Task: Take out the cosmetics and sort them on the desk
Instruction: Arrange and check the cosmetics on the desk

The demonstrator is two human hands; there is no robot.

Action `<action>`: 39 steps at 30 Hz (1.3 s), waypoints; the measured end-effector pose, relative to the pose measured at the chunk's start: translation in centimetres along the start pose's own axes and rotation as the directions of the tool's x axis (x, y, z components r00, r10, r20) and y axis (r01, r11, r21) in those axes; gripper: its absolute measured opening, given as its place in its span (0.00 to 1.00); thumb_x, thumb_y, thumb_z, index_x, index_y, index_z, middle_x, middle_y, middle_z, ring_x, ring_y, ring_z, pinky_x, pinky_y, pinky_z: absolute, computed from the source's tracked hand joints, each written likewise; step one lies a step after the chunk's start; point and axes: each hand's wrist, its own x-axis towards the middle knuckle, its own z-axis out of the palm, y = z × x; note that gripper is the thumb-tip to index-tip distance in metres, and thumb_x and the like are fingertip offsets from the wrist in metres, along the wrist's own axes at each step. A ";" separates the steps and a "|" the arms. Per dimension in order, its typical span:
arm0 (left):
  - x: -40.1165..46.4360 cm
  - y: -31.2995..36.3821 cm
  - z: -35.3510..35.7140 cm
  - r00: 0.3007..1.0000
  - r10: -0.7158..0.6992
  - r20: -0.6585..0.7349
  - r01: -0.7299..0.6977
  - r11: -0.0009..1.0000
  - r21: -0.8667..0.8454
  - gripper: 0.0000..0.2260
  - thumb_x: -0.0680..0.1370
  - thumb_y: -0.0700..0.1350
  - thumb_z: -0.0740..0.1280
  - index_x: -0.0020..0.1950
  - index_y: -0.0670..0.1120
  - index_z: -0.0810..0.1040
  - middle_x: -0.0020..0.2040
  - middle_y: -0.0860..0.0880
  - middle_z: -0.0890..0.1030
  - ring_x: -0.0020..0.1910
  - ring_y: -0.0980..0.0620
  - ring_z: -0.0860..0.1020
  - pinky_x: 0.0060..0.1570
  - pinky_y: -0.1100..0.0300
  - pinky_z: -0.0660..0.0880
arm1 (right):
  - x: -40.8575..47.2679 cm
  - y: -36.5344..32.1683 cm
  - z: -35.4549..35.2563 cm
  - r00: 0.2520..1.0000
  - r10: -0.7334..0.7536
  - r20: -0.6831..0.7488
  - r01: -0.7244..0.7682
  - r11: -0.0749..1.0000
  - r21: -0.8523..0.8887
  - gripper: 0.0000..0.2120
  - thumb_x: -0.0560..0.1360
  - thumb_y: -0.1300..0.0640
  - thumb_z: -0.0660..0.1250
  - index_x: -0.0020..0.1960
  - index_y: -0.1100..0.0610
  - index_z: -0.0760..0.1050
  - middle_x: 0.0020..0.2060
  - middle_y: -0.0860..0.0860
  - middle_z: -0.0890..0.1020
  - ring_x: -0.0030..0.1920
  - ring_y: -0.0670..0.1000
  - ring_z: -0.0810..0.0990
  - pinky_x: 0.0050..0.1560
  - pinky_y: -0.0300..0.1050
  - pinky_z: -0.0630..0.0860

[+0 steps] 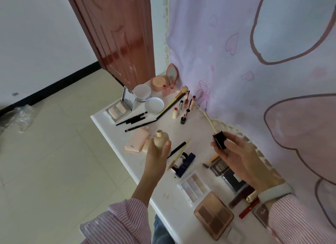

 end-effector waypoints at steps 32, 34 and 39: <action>11.5 -1.4 -0.6 0.950 0.311 -0.027 -0.230 0.756 0.613 0.21 0.71 0.46 0.73 0.62 0.42 0.76 0.51 0.44 0.81 0.52 0.47 0.75 0.54 0.54 0.71 | 12.0 9.2 4.7 0.905 -0.414 0.100 0.184 0.169 -0.968 0.10 0.74 0.55 0.67 0.54 0.56 0.74 0.52 0.50 0.77 0.51 0.51 0.75 0.52 0.36 0.62; 11.3 -1.4 -0.7 0.939 0.344 -0.027 -0.236 0.698 0.676 0.22 0.71 0.46 0.73 0.63 0.42 0.75 0.52 0.44 0.80 0.54 0.45 0.75 0.56 0.52 0.68 | 12.2 9.5 4.8 0.889 -0.443 0.116 0.170 0.084 -0.982 0.11 0.73 0.53 0.67 0.53 0.55 0.74 0.51 0.49 0.79 0.52 0.51 0.74 0.47 0.35 0.56; 8.9 -0.7 -1.2 0.902 0.426 -0.072 -0.236 0.624 0.745 0.19 0.71 0.42 0.73 0.60 0.41 0.76 0.55 0.44 0.80 0.56 0.42 0.75 0.54 0.49 0.67 | 11.5 9.1 4.9 0.903 -0.415 0.111 0.145 0.051 -0.988 0.14 0.74 0.51 0.65 0.58 0.53 0.72 0.53 0.47 0.77 0.56 0.49 0.70 0.48 0.39 0.56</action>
